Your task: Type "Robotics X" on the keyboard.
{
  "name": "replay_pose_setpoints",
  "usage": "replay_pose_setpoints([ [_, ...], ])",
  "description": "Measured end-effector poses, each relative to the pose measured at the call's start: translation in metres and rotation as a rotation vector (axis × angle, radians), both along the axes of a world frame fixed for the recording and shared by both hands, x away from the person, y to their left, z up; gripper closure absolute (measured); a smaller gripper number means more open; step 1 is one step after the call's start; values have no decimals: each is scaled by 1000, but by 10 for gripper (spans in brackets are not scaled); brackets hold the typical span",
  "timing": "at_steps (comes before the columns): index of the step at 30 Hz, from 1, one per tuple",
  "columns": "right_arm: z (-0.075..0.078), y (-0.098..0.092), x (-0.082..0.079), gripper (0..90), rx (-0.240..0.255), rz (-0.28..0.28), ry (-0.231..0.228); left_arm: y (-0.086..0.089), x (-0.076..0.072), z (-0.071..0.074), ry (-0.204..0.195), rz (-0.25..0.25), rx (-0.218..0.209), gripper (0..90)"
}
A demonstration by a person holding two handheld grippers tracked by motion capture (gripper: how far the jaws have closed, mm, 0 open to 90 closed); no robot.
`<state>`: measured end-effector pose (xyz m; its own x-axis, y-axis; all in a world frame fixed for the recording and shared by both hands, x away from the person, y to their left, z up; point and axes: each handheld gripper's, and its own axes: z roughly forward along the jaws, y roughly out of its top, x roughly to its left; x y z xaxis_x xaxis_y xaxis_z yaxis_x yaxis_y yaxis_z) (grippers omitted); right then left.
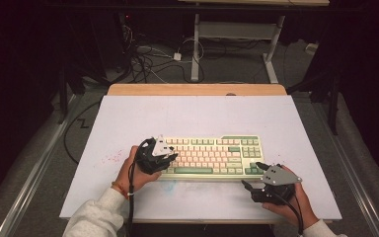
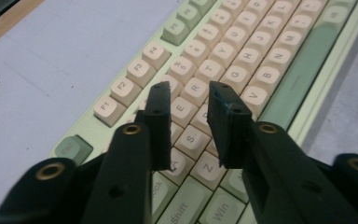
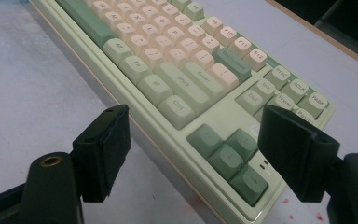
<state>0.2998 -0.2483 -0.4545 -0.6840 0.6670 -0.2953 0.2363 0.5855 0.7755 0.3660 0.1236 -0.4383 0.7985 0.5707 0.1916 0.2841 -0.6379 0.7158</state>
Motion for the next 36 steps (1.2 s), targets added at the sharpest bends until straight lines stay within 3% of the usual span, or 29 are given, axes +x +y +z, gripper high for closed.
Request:
replay_pose_setpoints([
  [14,0,-1,0,254,-3,-2,0,2,-9,2,-73,21,-22,241],
  [20,1,-2,1,254,2,-8,2,6,-14,2,-109,18,-20,197],
  [30,1,-2,1,254,2,-13,-1,17,-25,-1,-134,10,-2,180],
  [36,1,-2,1,254,4,-17,-1,26,-29,-4,-136,30,4,181],
])
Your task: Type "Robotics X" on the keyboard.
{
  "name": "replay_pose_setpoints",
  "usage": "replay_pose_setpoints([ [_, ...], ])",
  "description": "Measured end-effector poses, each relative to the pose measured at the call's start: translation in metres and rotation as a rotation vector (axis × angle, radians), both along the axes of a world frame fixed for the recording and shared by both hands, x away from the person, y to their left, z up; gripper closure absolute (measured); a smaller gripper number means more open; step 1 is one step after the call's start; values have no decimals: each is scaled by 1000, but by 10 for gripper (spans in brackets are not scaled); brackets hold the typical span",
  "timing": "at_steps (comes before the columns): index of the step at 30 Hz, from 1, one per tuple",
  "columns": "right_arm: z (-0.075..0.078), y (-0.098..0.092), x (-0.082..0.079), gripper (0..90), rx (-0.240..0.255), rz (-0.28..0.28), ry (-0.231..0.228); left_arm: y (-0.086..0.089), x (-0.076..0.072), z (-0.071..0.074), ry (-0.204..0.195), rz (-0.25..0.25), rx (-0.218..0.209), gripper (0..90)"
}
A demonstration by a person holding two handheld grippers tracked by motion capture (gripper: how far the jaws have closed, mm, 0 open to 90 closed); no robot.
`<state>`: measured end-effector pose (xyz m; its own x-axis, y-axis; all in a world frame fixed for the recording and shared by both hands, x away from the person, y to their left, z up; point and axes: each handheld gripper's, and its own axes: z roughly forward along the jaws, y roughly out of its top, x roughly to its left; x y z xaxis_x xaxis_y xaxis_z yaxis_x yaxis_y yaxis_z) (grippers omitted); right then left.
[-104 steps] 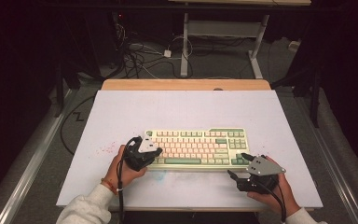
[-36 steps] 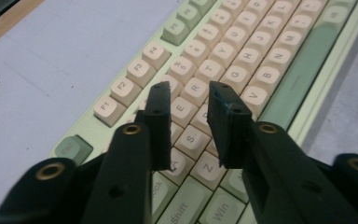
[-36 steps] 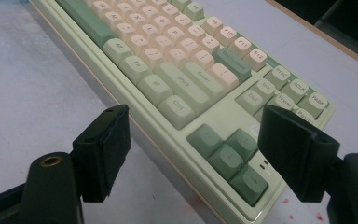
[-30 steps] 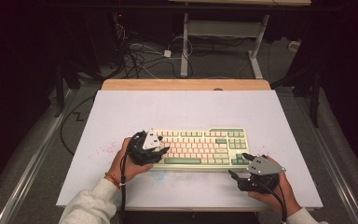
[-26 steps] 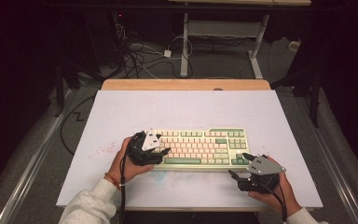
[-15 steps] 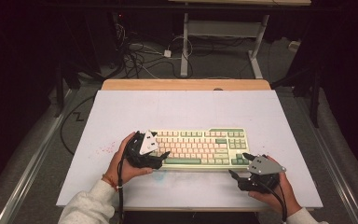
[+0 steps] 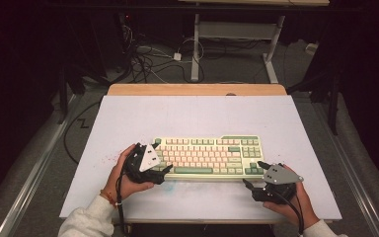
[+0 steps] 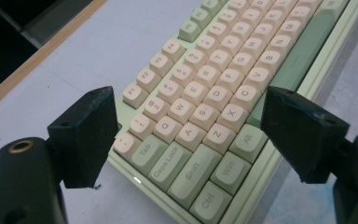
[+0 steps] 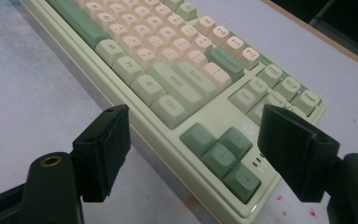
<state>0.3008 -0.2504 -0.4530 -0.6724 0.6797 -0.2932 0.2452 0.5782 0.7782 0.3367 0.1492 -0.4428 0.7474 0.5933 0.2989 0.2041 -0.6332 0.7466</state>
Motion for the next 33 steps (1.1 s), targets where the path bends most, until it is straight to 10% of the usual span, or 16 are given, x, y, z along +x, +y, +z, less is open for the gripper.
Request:
replay_pose_setpoints([
  [18,0,0,0,254,0,3,-1,3,-13,-4,63,-42,-52,375],
  [27,1,1,-1,254,-2,4,-1,5,-14,-3,151,-58,-96,774],
  [33,1,1,-1,254,-1,6,-3,1,-12,-2,180,-63,-86,875],
])
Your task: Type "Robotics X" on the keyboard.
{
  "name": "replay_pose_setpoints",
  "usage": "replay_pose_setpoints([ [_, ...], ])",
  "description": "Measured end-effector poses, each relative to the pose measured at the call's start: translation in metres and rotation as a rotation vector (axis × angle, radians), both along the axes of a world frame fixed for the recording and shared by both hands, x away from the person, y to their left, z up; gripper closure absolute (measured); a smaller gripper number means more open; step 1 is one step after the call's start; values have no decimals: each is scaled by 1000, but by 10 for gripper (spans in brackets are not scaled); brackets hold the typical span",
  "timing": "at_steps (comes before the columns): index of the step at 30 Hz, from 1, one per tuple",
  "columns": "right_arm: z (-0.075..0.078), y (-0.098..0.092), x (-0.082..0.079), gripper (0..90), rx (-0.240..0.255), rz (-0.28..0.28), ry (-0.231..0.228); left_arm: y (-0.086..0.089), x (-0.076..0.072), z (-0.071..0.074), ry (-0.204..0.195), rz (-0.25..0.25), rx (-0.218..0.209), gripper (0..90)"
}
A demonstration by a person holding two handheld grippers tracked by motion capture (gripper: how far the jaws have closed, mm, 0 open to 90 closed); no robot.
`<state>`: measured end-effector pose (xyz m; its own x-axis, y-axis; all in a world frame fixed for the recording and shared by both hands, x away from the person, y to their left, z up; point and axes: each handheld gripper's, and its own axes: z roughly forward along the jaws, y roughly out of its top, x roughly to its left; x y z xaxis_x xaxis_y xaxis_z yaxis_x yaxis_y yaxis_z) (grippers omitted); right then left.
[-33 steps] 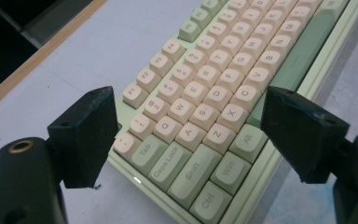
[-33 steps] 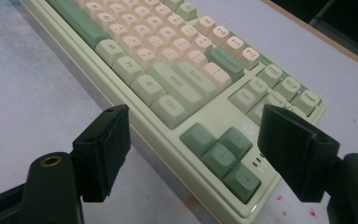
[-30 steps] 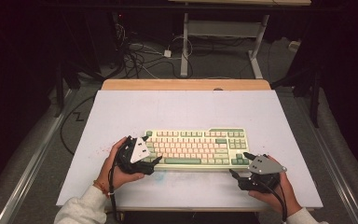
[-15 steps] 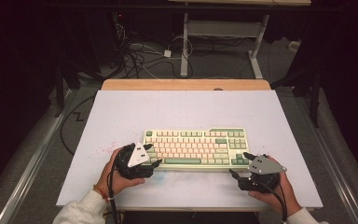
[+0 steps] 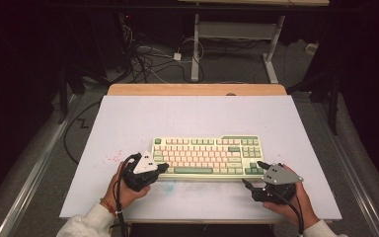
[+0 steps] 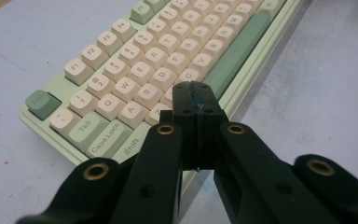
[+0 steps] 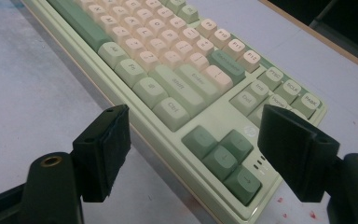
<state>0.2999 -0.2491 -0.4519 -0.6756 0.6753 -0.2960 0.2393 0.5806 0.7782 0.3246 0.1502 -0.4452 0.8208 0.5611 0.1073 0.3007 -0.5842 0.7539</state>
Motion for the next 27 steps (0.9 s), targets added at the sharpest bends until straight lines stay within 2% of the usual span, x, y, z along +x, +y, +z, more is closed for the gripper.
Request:
replay_pose_setpoints([
  [11,-1,1,0,255,-2,3,3,-28,15,-2,24,-24,21,875],
  [16,-1,1,0,255,-1,4,5,-38,20,-6,38,-40,44,874],
  [21,-1,1,0,255,-2,5,7,-45,24,-11,51,-49,77,871],
  [27,-2,1,0,255,-6,9,10,-47,27,-12,55,-48,84,869],
])
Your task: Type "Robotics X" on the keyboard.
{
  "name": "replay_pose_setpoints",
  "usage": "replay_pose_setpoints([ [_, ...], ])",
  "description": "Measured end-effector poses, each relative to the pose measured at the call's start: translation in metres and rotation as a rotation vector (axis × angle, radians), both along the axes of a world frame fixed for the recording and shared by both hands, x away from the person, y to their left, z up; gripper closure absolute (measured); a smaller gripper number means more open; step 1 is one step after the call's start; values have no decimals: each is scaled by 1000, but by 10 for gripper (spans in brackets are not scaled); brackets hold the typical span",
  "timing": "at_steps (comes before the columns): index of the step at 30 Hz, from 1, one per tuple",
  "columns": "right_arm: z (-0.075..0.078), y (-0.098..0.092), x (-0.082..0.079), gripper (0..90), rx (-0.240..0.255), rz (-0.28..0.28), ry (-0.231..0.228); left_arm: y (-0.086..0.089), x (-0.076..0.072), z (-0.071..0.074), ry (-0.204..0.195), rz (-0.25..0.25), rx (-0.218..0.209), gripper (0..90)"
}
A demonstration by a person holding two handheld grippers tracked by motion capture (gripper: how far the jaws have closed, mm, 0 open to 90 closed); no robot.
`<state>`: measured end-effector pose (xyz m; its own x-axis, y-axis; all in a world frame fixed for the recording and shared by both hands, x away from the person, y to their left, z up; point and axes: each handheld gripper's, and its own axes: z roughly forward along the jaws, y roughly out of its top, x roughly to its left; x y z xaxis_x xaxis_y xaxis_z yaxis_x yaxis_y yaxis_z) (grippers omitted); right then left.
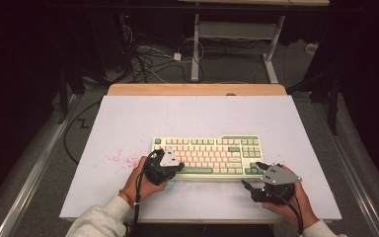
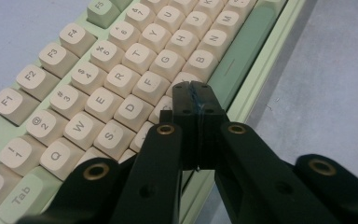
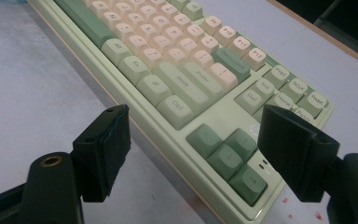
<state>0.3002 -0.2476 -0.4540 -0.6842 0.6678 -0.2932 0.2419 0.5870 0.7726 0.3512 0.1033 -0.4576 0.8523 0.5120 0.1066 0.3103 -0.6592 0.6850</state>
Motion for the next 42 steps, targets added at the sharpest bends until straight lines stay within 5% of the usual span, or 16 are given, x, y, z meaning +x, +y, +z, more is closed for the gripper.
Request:
replay_pose_setpoints([
  [6,0,0,0,255,-2,3,1,-1,0,0,0,-2,1,859],
  [11,-1,0,0,255,-4,2,2,-4,-1,1,5,-14,48,874],
  [22,1,-1,0,255,4,-4,-5,5,-5,17,-41,2,-4,874],
  [35,2,-3,0,256,9,-10,-10,14,-4,18,-76,16,16,836],
  [42,3,-3,0,256,10,-12,-11,21,-5,19,-107,18,6,729],
])
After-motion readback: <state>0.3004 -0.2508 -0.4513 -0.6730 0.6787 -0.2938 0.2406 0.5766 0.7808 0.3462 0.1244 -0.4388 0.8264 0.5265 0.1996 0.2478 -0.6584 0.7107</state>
